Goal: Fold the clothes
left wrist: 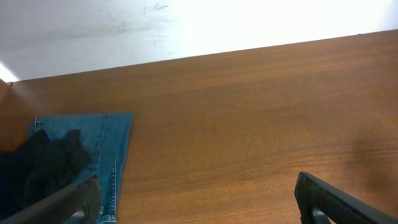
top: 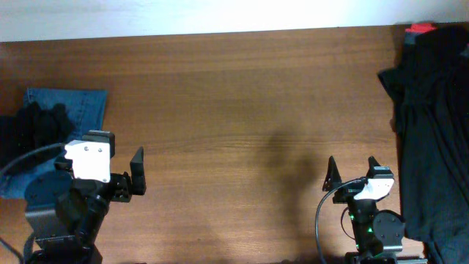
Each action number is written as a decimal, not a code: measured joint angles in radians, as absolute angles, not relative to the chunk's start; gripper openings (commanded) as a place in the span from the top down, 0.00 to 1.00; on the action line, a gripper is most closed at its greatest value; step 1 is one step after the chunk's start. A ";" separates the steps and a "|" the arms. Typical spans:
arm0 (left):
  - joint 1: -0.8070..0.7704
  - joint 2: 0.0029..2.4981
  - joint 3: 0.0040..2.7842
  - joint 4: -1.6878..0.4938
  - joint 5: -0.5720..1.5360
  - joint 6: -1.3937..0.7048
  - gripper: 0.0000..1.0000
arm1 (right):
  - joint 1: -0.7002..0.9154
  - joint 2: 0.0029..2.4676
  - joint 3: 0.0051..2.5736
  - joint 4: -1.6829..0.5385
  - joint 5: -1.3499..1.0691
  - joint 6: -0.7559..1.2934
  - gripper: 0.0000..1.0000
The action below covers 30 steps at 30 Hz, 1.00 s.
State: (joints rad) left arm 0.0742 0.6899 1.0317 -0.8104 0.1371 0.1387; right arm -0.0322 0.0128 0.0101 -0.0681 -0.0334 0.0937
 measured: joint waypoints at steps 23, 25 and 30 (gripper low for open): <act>0.074 0.690 1.032 -0.810 0.137 0.139 0.01 | -0.032 0.013 0.010 -0.067 -0.051 0.093 0.01; 0.074 0.690 1.032 -0.810 0.137 0.139 0.01 | -0.032 0.013 0.010 -0.067 -0.052 0.094 0.01; 0.074 0.690 1.032 -0.810 0.138 0.139 0.01 | -0.032 0.013 0.010 -0.067 -0.052 0.093 0.01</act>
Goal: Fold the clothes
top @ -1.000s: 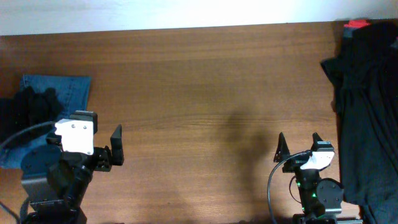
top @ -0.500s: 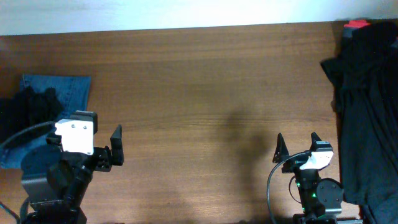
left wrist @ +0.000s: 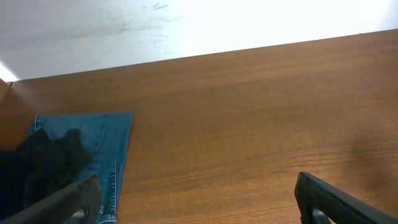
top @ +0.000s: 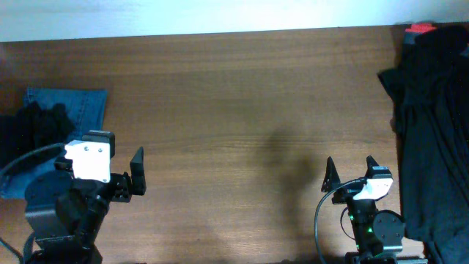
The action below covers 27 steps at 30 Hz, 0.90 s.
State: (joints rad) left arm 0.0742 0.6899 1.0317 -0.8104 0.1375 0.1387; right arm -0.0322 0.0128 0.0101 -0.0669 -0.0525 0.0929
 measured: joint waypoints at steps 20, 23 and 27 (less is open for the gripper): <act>0.074 0.300 0.399 -0.271 0.195 0.133 0.01 | -0.032 0.013 0.010 -0.067 -0.054 0.093 0.01; 0.074 0.214 0.241 -0.083 0.209 0.119 0.01 | -0.032 0.013 0.010 -0.067 -0.055 0.093 0.01; 0.074 0.086 0.065 0.121 0.214 0.110 0.01 | -0.032 0.013 0.010 -0.067 -0.055 0.093 0.01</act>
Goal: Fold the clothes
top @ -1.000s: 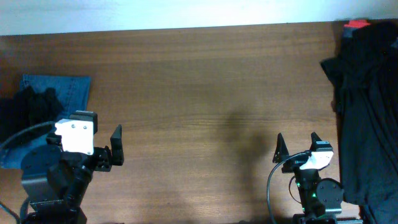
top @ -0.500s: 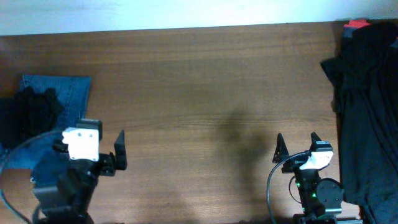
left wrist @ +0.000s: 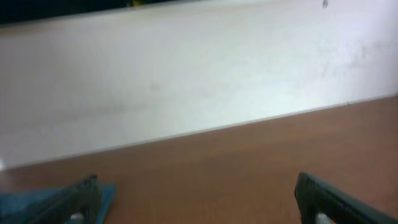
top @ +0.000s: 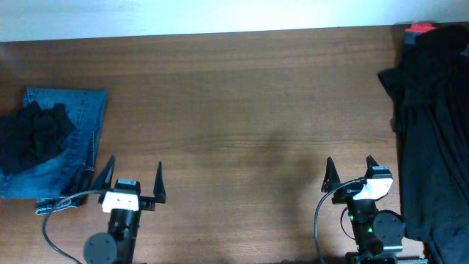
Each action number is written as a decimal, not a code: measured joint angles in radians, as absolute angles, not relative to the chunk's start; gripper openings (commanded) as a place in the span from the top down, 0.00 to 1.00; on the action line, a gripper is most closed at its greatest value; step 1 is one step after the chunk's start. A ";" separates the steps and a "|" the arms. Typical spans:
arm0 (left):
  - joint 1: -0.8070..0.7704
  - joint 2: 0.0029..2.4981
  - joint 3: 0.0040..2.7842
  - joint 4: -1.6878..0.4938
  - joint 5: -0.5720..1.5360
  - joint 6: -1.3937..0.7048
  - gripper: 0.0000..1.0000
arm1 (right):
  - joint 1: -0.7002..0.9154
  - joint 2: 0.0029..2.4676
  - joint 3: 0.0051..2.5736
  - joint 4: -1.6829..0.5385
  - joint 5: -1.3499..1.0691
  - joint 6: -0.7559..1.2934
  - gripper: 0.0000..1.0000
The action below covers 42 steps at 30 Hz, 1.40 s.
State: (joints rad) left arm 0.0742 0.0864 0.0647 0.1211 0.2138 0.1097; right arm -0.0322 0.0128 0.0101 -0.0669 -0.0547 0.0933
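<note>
Folded blue jeans lie at the table's left edge with a crumpled black garment on top. A large pile of black clothes covers the right end of the table. My left gripper stands open near the front edge, just right of the jeans, nothing between its fingers; a corner of the jeans shows in the left wrist view. My right gripper stands open near the front edge, left of the black pile, also empty.
The brown wooden table runs up to a white wall at the back. A small red object sits at the far right corner behind the black pile.
My left arm has dropped back to the front edge: its gripper was raised and turned beside the jeans, and now points straight at the far wall. The right arm has not moved.
At both earlier moments my left gripper hung open above the table just right of the jeans, and my right gripper rested open at the front. Now both grippers rest low at the front edge, open and empty. The clothes have not moved.
</note>
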 measured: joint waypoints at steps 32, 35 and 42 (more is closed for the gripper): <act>0.035 0.015 0.012 -0.075 0.032 0.039 0.01 | -0.032 0.013 0.010 -0.067 -0.055 0.093 0.01; 0.035 0.015 0.012 -0.075 0.031 0.039 0.01 | -0.032 0.013 0.010 -0.067 -0.055 0.093 0.01; 0.035 0.015 0.012 -0.075 0.028 0.039 0.01 | -0.032 0.013 0.010 -0.067 -0.055 0.093 0.01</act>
